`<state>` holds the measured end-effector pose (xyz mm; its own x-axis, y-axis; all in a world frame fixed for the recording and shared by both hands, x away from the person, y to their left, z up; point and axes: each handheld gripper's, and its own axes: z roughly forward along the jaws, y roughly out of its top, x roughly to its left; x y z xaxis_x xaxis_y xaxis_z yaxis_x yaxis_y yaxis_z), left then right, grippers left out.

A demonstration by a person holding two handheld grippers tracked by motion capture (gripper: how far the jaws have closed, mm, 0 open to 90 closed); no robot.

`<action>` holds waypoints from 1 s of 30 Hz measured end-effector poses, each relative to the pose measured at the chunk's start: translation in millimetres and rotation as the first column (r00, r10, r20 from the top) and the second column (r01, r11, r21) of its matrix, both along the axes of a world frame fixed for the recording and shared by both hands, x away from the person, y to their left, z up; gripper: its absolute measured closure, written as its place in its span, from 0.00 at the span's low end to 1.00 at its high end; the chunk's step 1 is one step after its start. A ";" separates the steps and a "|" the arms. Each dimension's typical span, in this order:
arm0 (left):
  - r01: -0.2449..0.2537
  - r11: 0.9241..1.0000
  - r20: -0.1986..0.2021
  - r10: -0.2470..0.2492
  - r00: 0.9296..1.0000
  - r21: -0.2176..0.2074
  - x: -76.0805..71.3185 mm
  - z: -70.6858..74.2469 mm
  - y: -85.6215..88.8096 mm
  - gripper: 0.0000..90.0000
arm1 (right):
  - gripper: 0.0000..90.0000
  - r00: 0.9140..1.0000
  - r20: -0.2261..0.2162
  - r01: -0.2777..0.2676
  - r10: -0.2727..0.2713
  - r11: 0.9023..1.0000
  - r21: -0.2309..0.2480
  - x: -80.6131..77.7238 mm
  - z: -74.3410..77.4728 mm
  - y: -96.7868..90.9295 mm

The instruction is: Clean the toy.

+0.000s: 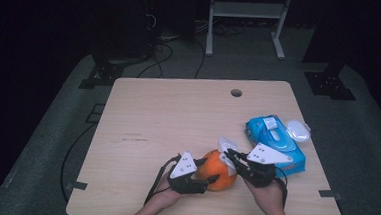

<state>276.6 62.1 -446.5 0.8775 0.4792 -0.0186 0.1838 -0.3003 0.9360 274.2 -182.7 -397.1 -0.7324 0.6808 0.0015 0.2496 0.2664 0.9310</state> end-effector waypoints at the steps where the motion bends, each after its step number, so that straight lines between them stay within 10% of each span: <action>1: 0.001 1.000 0.009 -0.001 1.000 0.009 0.0 0.2 -0.6 0.41 | 0.91 1.000 -0.011 -0.008 0.008 1.000 0.015 -0.9 -1.5 -0.4; 5: -0.027 1.000 -0.020 0.027 0.999 0.008 3.5 1.1 1.3 0.21 | 0.91 0.994 0.006 -0.106 0.106 0.994 -0.001 -9.2 1.0 20.9; 16: 0.024 0.999 0.028 -0.025 0.999 0.037 -4.2 -0.2 -5.4 0.40 | 0.91 0.997 -0.038 -0.071 0.073 0.996 0.053 -2.4 -0.8 7.7; 20: 0.023 0.998 0.052 -0.026 0.998 0.063 -8.5 1.0 -8.0 0.42 | 0.91 0.992 -0.008 -0.126 0.126 0.991 -0.048 -5.5 3.4 33.9; 26: 0.041 0.998 0.052 -0.044 0.998 0.055 -6.8 0.3 -7.2 0.42 | 0.91 0.997 -0.071 -0.004 0.006 0.999 0.034 9.1 -4.8 -12.8; 30: 0.013 0.999 0.031 -0.014 0.999 0.053 -3.5 1.2 -4.9 0.22 | 0.91 0.994 -0.081 -0.063 0.070 0.995 0.078 2.9 -4.5 -3.3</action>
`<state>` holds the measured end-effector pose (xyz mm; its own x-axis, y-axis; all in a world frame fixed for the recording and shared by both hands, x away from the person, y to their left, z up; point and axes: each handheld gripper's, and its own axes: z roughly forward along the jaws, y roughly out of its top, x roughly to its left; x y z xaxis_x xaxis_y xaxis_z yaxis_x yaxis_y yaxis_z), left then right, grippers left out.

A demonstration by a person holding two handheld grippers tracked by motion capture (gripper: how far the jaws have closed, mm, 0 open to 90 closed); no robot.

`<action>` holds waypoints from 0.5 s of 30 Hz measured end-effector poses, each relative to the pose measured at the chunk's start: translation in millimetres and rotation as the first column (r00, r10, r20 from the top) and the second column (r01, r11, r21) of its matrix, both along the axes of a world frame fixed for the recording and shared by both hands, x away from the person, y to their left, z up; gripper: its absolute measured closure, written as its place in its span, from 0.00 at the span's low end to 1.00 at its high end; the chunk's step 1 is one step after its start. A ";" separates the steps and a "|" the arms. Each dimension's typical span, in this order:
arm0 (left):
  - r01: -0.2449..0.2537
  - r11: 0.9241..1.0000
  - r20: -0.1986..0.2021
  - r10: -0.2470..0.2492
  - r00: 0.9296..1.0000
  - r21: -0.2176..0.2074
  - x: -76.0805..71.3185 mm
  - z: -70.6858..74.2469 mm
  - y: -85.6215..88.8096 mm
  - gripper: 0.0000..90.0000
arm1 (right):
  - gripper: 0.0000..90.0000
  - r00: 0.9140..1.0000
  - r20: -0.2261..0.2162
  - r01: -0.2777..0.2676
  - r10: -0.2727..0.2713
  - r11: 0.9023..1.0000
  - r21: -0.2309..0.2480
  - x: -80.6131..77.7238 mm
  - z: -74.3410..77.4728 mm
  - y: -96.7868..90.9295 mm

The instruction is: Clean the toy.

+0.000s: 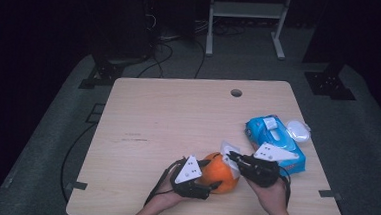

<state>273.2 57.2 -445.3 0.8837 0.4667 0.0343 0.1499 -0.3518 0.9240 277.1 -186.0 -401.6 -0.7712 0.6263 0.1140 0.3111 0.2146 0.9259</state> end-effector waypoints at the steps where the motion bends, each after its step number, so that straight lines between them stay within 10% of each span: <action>1: 0.000 1.000 -0.008 0.000 1.000 -0.002 1.3 -0.8 1.5 0.17 | 0.91 1.000 0.009 -0.018 0.018 1.000 -0.002 -0.9 1.0 7.2; 8: 0.006 1.000 0.016 -0.006 1.000 0.000 -2.6 0.0 -2.2 0.36 | 0.91 0.999 -0.038 0.020 -0.018 0.999 0.034 8.6 -5.0 -9.6; 15: -0.014 1.000 0.016 0.014 1.000 0.007 -2.4 2.8 2.0 0.42 | 0.91 0.997 0.037 -0.062 0.063 0.998 -0.028 -6.5 6.6 20.0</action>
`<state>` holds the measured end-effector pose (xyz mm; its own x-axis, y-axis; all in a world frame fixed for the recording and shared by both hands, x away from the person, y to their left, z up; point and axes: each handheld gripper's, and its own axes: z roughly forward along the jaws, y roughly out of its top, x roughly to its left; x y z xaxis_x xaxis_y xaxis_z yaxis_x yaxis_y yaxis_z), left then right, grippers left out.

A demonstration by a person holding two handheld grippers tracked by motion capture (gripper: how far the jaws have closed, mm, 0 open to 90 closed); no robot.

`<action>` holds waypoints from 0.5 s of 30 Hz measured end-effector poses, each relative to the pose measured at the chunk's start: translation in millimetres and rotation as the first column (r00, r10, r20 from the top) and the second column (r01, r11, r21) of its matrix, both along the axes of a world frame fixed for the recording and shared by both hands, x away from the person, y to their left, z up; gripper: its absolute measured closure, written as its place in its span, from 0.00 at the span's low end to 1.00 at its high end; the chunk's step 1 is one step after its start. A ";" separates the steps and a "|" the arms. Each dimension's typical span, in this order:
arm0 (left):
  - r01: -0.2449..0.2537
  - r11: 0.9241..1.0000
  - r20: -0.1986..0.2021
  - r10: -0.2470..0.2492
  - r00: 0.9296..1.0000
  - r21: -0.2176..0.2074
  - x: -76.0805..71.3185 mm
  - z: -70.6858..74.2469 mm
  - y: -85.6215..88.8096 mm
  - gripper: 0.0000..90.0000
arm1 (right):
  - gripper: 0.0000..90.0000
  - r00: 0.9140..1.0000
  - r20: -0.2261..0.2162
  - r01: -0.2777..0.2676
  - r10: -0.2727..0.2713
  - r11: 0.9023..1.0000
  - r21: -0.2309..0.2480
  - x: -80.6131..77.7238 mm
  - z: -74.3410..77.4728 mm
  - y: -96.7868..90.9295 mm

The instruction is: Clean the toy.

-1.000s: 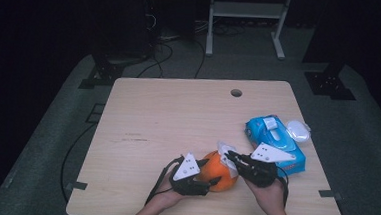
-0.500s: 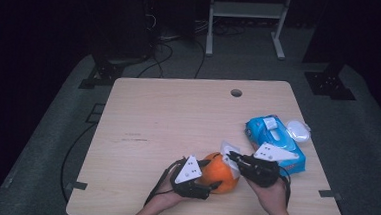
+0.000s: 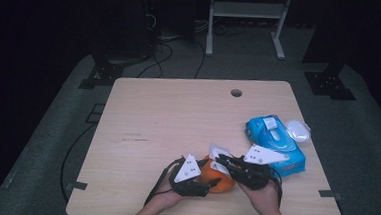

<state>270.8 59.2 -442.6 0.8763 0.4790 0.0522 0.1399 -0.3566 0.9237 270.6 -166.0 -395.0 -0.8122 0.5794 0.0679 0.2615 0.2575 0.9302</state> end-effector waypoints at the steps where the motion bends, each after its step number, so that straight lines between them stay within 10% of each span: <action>1: -0.010 1.000 -0.004 0.010 1.000 -0.011 0.7 1.2 2.0 0.43 | 0.91 1.000 -0.004 0.008 -0.008 1.000 0.004 2.5 -0.3 -2.9; 5: -0.043 0.998 -0.035 0.042 0.999 -0.048 6.9 1.1 8.2 0.46 | 0.91 0.993 -0.053 0.105 -0.102 0.993 0.044 13.8 -8.6 -32.6; 11: -0.056 0.997 -0.052 0.053 0.997 -0.057 7.2 1.8 9.7 0.48 | 0.91 1.000 0.001 0.025 -0.025 0.999 0.023 3.1 -0.4 -6.9; 15: -0.051 0.997 -0.046 0.048 0.998 -0.056 5.7 3.4 8.6 0.48 | 0.91 0.995 -0.047 0.089 -0.086 0.994 0.057 14.8 -11.5 -25.6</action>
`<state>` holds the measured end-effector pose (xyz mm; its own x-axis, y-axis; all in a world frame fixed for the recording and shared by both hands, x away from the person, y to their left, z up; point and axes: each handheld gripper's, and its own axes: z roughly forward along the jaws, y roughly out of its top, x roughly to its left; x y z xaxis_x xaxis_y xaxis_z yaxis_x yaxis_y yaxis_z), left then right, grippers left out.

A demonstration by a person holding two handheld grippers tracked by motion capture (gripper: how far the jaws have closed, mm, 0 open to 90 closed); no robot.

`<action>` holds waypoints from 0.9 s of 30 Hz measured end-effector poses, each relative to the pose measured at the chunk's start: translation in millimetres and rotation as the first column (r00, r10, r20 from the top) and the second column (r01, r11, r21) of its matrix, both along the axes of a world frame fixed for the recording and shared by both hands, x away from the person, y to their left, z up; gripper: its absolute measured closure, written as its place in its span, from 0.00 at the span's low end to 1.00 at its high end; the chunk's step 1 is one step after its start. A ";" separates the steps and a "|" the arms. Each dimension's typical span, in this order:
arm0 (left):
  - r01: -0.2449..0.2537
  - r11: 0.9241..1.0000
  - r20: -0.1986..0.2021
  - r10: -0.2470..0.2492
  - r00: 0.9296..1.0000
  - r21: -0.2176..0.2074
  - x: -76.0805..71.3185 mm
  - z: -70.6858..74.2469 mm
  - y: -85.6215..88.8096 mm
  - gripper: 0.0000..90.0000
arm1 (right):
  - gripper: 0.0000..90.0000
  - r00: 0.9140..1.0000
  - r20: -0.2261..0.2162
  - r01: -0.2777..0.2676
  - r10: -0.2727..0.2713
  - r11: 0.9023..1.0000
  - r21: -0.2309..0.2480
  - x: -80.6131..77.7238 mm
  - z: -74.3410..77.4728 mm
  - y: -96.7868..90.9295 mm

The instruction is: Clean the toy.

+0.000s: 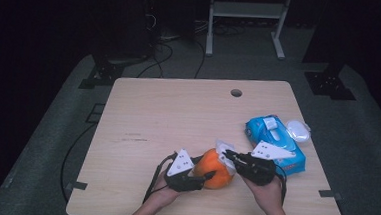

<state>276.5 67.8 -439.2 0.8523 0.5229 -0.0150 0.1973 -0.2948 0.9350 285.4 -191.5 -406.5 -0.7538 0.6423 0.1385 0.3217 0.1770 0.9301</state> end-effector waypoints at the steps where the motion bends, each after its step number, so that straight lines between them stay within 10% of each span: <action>1: 0.002 1.000 0.000 -0.002 1.000 0.000 -0.3 -0.1 -0.7 0.48 | 0.91 1.000 -0.016 0.009 -0.009 1.000 0.017 0.5 -2.1 -3.9; 8: -0.005 1.000 0.000 0.005 1.000 -0.002 -0.9 0.4 -0.9 0.49 | 0.91 0.995 0.075 -0.060 0.064 0.996 -0.059 -15.8 12.5 25.3; 15: -0.004 1.000 -0.011 0.004 1.000 -0.010 1.4 -0.1 1.4 0.49 | 0.91 0.997 -0.031 0.069 -0.068 0.998 0.006 4.7 -7.2 -13.3; 22: -0.017 0.999 -0.027 0.016 1.000 -0.030 2.5 3.3 5.0 0.49 | 0.91 0.997 0.069 -0.034 0.037 0.999 -0.036 -12.0 11.5 19.6; 27: -0.019 0.999 -0.006 0.019 1.000 -0.028 -0.5 8.3 5.3 0.50 | 0.91 1.000 -0.014 0.028 -0.028 0.999 0.030 -0.3 0.3 -3.6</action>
